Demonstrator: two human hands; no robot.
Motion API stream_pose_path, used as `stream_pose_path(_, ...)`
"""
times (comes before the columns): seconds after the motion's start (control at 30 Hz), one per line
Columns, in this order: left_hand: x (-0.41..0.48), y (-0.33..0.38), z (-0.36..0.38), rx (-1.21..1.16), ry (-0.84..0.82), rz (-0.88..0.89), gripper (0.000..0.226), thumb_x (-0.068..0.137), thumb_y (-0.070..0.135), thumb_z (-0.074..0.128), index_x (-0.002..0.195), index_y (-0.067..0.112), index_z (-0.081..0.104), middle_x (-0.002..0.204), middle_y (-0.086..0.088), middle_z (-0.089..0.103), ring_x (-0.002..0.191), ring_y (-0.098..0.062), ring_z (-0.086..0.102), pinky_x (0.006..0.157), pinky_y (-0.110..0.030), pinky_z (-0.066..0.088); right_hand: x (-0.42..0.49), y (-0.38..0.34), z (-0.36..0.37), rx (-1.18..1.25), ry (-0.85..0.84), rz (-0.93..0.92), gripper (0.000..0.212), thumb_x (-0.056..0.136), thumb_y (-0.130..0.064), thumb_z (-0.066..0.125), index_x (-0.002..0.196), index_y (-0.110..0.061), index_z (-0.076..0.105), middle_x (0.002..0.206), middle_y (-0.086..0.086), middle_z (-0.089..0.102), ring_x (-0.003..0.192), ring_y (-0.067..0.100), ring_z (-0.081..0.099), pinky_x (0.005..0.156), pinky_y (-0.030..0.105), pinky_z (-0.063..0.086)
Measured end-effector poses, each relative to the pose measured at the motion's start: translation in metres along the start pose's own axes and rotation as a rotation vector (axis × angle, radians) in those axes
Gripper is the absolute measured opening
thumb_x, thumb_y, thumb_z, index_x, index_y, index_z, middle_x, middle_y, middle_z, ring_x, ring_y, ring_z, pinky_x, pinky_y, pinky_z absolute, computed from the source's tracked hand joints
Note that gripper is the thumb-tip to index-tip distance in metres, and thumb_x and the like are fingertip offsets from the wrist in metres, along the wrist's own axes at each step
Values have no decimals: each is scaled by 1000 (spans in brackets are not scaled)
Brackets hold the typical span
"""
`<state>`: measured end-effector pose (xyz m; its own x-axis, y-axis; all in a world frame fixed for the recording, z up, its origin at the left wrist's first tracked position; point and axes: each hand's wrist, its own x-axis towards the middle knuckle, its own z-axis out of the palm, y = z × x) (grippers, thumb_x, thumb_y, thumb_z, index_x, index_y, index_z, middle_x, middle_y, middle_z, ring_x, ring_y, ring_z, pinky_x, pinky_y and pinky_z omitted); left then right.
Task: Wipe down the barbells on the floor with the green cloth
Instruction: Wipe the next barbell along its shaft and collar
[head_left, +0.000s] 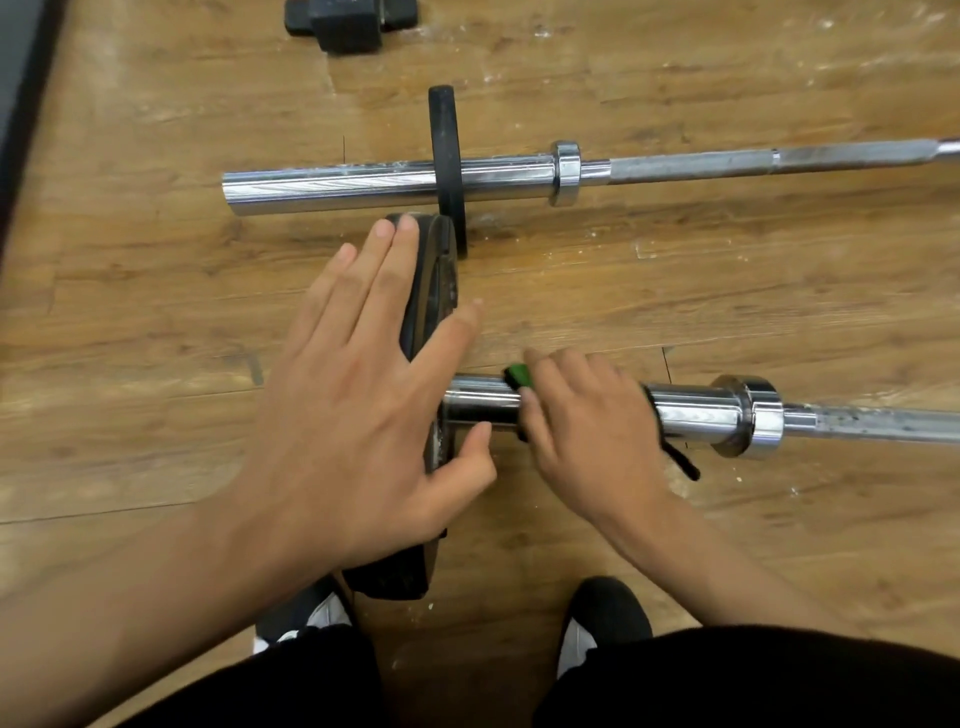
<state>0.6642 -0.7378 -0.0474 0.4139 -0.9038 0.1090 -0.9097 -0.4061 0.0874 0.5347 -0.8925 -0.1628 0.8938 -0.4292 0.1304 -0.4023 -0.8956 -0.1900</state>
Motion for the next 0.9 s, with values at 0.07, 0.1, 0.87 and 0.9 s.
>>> stream_pose_path(0.07,-3,0,1,-25,6,2,72,83,51,51,140,8,60,164,-34,26,156,-45,21,129,-49,10,-16,30,-7,1,32,102,44,105,-37,38,131,-12,64,106,8,65,95,32,59,83,43,41)
stream_pose_path(0.1,-4,1,1,-42,15,-2,70,83,50,52,138,8,61,164,-33,27,156,-44,22,129,-49,11,-23,41,-10,-7,48,148,46,105,-37,38,132,-10,64,107,10,66,97,34,59,86,46,41)
stream_pose_path(0.87,18,-6,1,10,-15,32,69,82,55,51,133,11,64,161,-30,35,153,-46,29,125,-56,21,-20,49,1,12,148,238,41,106,-38,42,129,-13,64,121,13,64,105,38,54,94,50,39)
stream_pose_path(0.9,20,-5,1,19,-12,29,69,82,55,51,134,11,64,160,-29,37,152,-46,30,125,-57,22,-17,43,4,-2,182,279,38,106,-36,43,125,-12,66,117,14,64,102,38,54,92,50,39)
